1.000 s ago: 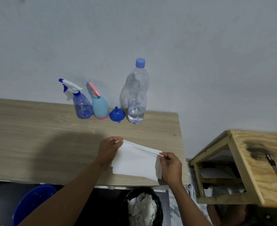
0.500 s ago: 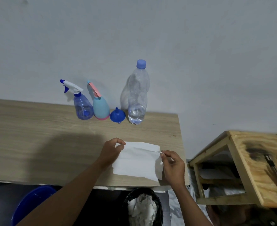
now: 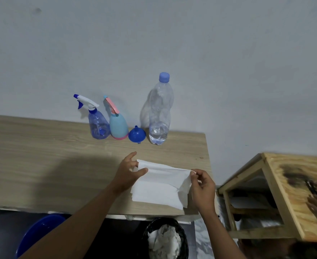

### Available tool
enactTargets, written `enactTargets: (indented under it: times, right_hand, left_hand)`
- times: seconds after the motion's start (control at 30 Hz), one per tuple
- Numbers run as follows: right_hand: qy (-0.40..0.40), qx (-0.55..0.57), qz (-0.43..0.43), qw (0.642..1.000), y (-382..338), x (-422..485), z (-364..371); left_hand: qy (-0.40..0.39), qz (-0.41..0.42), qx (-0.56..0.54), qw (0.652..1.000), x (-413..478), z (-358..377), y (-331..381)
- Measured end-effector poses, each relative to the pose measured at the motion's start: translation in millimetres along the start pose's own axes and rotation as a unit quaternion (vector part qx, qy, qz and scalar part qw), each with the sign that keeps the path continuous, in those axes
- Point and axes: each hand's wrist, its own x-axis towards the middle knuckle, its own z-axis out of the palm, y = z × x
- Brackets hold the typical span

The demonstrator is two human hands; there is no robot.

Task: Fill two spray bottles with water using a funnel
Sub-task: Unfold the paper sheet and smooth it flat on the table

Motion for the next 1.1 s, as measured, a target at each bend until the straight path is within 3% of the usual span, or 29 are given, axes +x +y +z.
enactTargets:
  times: [0.17, 0.3, 0.4, 0.53, 0.73, 0.87, 1.1]
  right_hand:
    - [-0.01, 0.026, -0.066, 0.997, -37, 0, 17]
    - [-0.07, -0.01, -0.079, 0.994, -56, -1, 47]
    - [-0.135, -0.03, -0.036, 0.99, -57, -12, 77]
    - [-0.215, -0.067, -0.044, 0.973, -52, -41, 129]
    - [-0.295, -0.114, -0.052, 0.947, -53, -84, 242]
    - [-0.316, -0.124, -0.056, 0.939, -49, -110, 322]
    - [-0.386, -0.184, -0.092, 0.899, -57, -136, 436]
  left_hand:
    - [0.023, -0.024, -0.178, 0.983, -11, -18, 26]
    - [0.068, -0.054, -0.219, 0.972, -19, -46, 20]
    - [0.121, -0.081, -0.168, 0.975, -28, -78, -6]
    - [0.111, -0.087, -0.075, 0.987, -44, -130, -48]
    - [0.138, -0.136, -0.122, 0.973, -66, -227, -119]
    - [0.175, -0.157, -0.081, 0.969, -65, -296, -175]
    - [0.133, -0.142, -0.043, 0.98, -55, -387, -247]
